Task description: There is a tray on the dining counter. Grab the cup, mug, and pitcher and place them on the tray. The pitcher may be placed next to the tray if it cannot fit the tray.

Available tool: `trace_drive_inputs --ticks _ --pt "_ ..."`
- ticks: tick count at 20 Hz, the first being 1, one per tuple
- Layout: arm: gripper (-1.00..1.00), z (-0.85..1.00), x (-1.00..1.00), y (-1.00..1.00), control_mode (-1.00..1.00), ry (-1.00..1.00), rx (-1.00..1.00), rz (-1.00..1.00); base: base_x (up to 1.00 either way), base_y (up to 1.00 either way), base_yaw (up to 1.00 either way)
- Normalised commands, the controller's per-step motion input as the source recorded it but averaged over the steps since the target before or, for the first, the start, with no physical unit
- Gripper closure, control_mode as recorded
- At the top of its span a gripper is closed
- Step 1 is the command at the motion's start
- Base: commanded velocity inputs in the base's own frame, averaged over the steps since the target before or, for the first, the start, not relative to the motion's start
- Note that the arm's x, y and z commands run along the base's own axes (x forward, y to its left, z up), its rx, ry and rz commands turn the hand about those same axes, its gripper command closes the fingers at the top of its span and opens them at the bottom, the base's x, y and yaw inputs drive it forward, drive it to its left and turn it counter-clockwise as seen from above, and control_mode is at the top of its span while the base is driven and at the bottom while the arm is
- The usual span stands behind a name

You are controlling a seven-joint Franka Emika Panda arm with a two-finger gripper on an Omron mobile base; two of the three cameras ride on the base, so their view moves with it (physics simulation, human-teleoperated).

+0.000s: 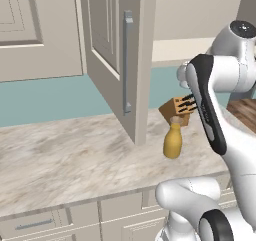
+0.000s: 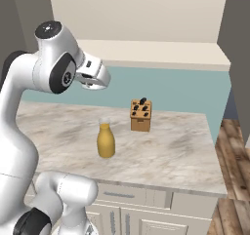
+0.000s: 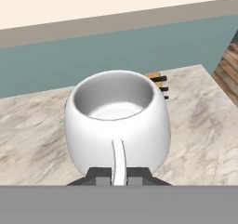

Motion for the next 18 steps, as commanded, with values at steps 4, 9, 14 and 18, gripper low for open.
trace_drive_inputs --ticks 4,9,14,18 --pt "1.00 0.00 0.00 0.00 1.00 0.00 0.00 0.00 0.00 0.00 0.00" --pt "1.00 0.00 0.00 0.00 1.00 0.00 0.00 0.00 -0.67 -0.14 -0.03" --pt "1.00 0.00 0.00 0.00 1.00 0.00 0.00 0.00 -0.98 -0.54 -0.31" --pt "1.00 0.00 0.00 0.00 1.00 0.00 0.00 0.00 -0.68 -0.58 -0.56"
